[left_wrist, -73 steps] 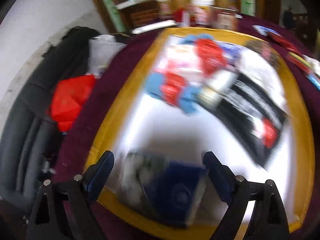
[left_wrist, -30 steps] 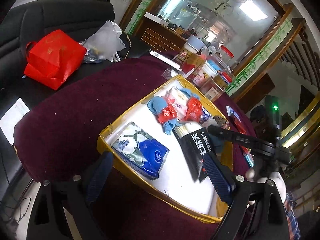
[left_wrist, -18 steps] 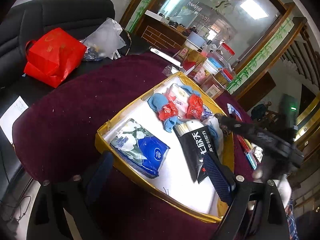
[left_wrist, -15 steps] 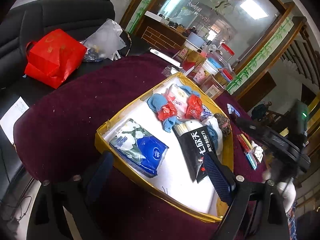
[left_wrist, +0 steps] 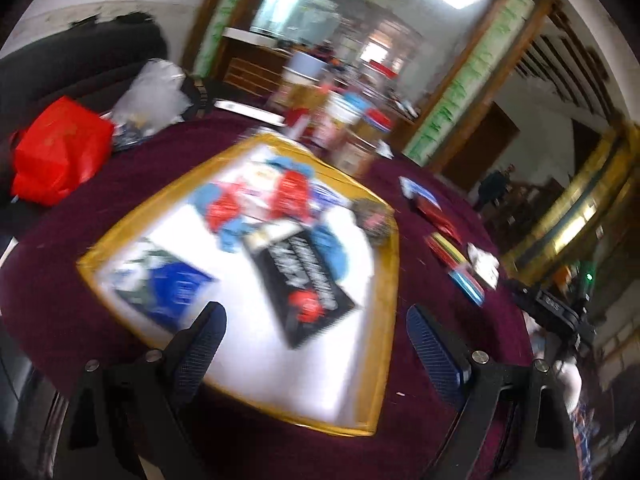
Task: Organize soft objects
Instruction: 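Grasp the blue-and-red striped plastic bag with the right tool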
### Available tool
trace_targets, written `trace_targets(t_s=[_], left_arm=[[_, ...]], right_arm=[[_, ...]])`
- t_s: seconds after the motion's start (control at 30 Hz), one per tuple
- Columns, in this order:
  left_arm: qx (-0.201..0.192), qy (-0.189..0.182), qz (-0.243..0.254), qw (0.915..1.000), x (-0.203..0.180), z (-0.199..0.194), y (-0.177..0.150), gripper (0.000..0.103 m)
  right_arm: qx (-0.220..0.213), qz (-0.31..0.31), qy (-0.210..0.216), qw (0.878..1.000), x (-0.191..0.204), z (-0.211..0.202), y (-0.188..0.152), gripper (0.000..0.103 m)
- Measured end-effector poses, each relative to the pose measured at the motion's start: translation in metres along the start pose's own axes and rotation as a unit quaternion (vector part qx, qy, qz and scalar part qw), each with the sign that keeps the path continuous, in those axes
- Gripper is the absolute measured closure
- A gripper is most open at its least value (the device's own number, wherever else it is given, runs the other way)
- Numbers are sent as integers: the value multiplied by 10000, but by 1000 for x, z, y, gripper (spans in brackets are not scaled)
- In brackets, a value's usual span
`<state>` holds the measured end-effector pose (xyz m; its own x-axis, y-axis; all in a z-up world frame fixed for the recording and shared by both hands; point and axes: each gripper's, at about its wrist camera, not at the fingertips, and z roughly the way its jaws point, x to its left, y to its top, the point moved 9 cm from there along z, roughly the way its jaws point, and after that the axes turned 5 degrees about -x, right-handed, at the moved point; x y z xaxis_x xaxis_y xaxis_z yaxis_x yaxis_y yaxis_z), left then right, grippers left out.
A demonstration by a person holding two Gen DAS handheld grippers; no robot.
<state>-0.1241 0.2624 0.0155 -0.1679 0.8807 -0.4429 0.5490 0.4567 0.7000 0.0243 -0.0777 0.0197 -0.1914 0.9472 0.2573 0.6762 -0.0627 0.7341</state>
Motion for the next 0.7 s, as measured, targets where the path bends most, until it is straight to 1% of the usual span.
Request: trace_targets(t_s=[0.1,0.2,0.27,0.37,0.43,0.6,0.7], left_arm=[[231,-196,262,9992,-32,13,-11,9],[464,-361,535,9968,-66,24,-23,9],[674,-507,689,9941,-88,33,-34,9],[997,-666,832,9893,-113,44,-48,9],[1147,-703,912,9867,-127,49,-53,9],[1310,-726,1182,9816,-161,61,-60,9],[1448,-723,1250,9789,-171,72,-67,9]], right_arm=[[-127,417,-385,9983,-54,-7,1,31],[-304,568,-795,9948,-87,-12,4,31],[-369,643,-882,9933,-99,-12,5,31],[-428,788,-857,9923,-107,-7,11,31],[-493,847,-816,9918,-110,0,20,31],[-562,783,-809,9921,-111,23,36,30],[-513,667,-621,9945,-106,35,35,30]])
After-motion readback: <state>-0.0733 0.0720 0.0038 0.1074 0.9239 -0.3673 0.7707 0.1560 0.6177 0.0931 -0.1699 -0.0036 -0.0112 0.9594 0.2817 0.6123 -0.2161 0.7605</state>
